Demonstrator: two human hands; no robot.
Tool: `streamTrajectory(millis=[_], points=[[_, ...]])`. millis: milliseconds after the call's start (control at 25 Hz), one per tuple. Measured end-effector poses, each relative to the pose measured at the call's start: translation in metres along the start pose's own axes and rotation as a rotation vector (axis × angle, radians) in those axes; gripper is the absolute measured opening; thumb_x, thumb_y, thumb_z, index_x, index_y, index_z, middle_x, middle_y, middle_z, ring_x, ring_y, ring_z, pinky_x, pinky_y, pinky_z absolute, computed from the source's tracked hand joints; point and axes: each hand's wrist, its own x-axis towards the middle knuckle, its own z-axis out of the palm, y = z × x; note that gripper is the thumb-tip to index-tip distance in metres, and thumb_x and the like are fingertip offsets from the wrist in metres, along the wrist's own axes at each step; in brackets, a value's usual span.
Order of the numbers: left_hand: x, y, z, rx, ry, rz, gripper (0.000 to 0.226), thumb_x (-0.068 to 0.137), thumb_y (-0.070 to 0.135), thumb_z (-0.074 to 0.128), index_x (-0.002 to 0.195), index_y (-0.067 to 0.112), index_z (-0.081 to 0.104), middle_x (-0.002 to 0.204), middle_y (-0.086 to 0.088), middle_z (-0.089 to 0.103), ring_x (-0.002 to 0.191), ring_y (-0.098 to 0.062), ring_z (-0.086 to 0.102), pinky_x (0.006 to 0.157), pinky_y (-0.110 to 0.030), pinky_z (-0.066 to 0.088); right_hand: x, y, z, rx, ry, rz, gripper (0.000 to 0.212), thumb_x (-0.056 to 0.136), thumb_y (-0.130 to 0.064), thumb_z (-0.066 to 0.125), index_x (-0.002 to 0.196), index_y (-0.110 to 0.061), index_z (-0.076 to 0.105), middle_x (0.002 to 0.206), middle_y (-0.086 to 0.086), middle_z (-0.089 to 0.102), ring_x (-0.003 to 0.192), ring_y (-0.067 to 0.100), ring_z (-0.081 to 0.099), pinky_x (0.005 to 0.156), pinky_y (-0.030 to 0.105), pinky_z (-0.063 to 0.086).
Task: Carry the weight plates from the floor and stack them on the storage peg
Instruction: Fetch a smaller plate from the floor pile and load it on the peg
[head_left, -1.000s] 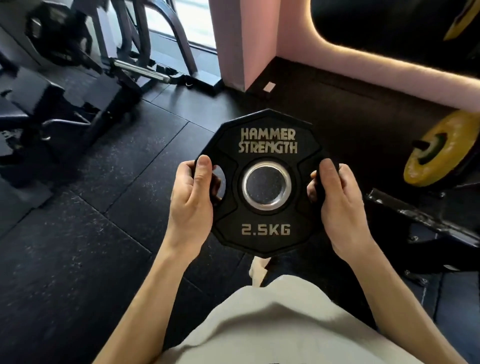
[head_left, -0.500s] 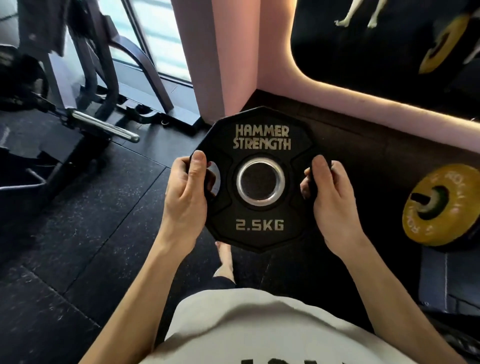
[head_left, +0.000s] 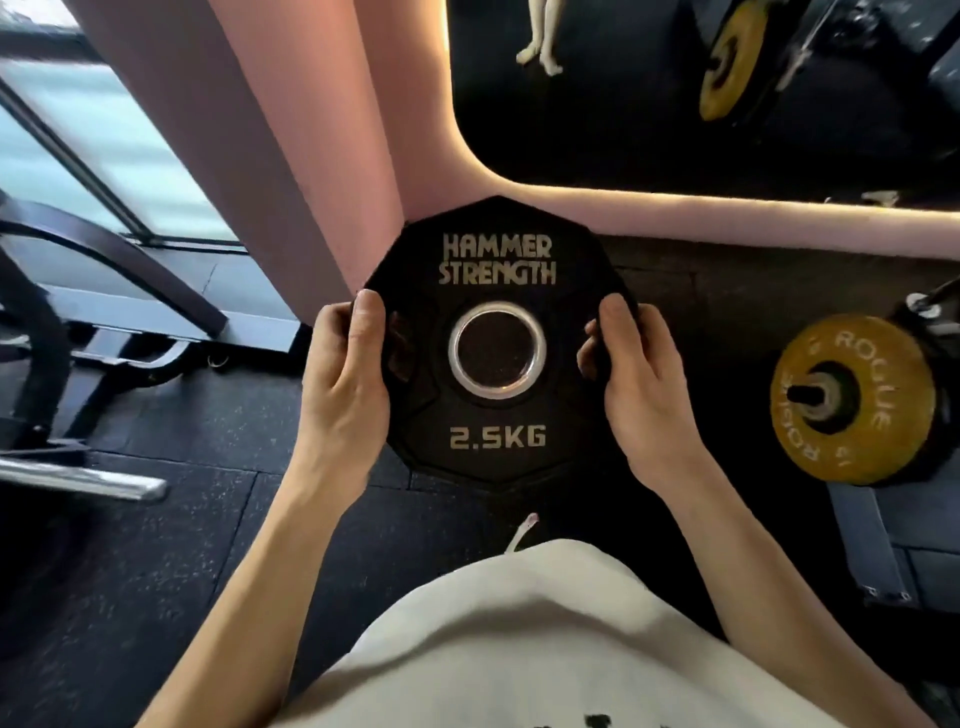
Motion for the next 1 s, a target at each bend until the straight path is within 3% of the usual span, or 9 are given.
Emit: streamTrajectory(millis=[160,360,480,600,760,920,1000], points=[[0.101,0.004,0.041,-0.017,-0.050,-0.004,0.032,0.102,0.040,0.042,0.077,0.021,0.048,0.067,0.011,0.050,0.062,-0.006,0.045,0.056,-0.022,0.041,0.097,-0.005,0.018,-0.005,0.071,-0.004,0.024,0.098,-0.048,0.046,0.093,-0.028,0.058,0.085,-0.009,0.061,0.075,-0.002,0.059,0.081,0.030,0.052],[0.221,0.015,0.101,0.043,-0.074,0.002,0.032,0.101,0.044,0.043,0.082,0.019,0.050,0.082,-0.003,0.050,0.074,-0.015,0.045,0.065,-0.030,0.040,0.220,-0.020,0.025,0.061,0.131,0.020,0.024,0.098,-0.046,0.048,0.091,-0.025,0.058,0.081,-0.009,0.061,0.077,0.007,0.059,0.078,0.031,0.052],[0.286,0.026,0.136,0.068,-0.138,0.016,0.031,0.101,0.047,0.042,0.082,0.023,0.048,0.082,-0.002,0.051,0.074,-0.013,0.047,0.065,-0.031,0.041,0.284,-0.034,0.023,0.056,0.173,0.019,0.024,0.095,-0.052,0.050,0.089,-0.031,0.059,0.085,-0.005,0.064,0.085,0.014,0.063,0.088,0.045,0.054],[0.335,0.033,0.167,0.078,-0.216,0.054,0.029,0.100,0.048,0.042,0.083,0.027,0.052,0.079,0.011,0.055,0.077,-0.006,0.051,0.072,-0.029,0.043,0.327,-0.045,0.016,0.088,0.226,0.014,0.023,0.083,-0.064,0.053,0.083,-0.043,0.062,0.094,0.004,0.067,0.099,0.027,0.065,0.093,0.054,0.053],[0.398,0.043,0.222,0.051,-0.422,0.076,0.025,0.102,0.039,0.041,0.087,0.024,0.054,0.068,0.021,0.061,0.068,0.006,0.056,0.060,-0.012,0.044,0.374,-0.048,0.007,0.081,0.454,0.003,0.022,0.094,-0.053,0.051,0.090,-0.034,0.061,0.095,-0.005,0.069,0.096,0.016,0.067,0.089,0.043,0.055],[0.452,0.057,0.276,0.023,-0.711,0.115,0.024,0.101,0.038,0.040,0.091,0.020,0.053,0.068,0.021,0.063,0.067,0.008,0.060,0.057,-0.009,0.046,0.403,-0.056,0.002,0.080,0.754,-0.013,0.023,0.099,-0.047,0.048,0.088,-0.030,0.059,0.083,-0.017,0.067,0.083,0.000,0.064,0.073,0.023,0.052],[0.472,0.065,0.309,0.024,-0.851,0.166,0.025,0.102,0.037,0.041,0.090,0.018,0.053,0.067,0.021,0.061,0.065,0.009,0.058,0.056,-0.008,0.044,0.412,-0.062,-0.003,0.063,0.904,-0.047,0.025,0.097,-0.050,0.049,0.090,-0.029,0.060,0.087,-0.013,0.068,0.086,0.003,0.065,0.075,0.026,0.052]])
